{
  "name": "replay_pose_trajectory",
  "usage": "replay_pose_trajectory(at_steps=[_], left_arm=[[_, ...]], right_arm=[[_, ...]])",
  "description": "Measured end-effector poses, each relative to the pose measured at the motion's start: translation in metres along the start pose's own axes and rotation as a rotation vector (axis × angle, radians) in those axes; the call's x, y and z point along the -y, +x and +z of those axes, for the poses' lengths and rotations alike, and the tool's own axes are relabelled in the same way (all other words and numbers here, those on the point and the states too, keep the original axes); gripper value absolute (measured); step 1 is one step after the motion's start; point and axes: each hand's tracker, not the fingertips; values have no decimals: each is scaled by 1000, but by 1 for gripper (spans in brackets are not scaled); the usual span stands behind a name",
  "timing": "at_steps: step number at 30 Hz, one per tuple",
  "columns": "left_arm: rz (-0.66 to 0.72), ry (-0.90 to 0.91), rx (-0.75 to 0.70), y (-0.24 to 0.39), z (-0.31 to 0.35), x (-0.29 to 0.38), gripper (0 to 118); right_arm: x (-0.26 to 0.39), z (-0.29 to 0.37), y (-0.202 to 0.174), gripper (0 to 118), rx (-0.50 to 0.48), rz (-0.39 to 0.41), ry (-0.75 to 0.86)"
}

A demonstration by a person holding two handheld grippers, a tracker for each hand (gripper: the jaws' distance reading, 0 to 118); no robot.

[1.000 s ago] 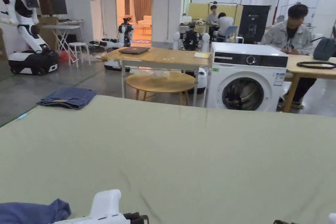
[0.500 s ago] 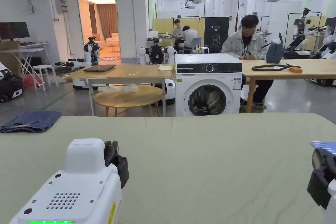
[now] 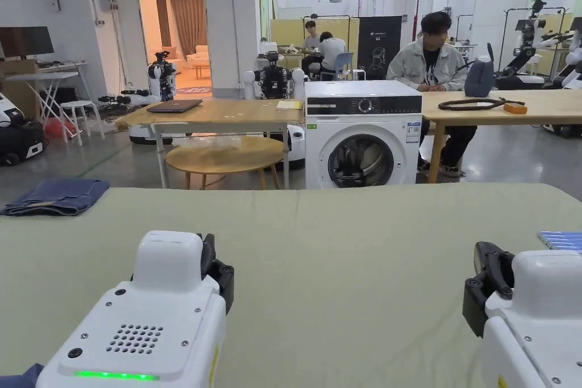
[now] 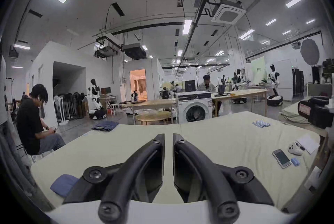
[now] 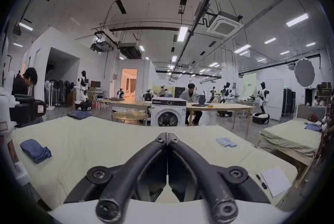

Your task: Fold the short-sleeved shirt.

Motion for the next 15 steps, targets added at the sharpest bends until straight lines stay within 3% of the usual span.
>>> replay_pose_trajectory(at_steps=[15], left_arm=[[11, -3, -24, -3, -5, 3, 4]], right_arm=[[0, -9, -1, 0, -12, 1, -21]])
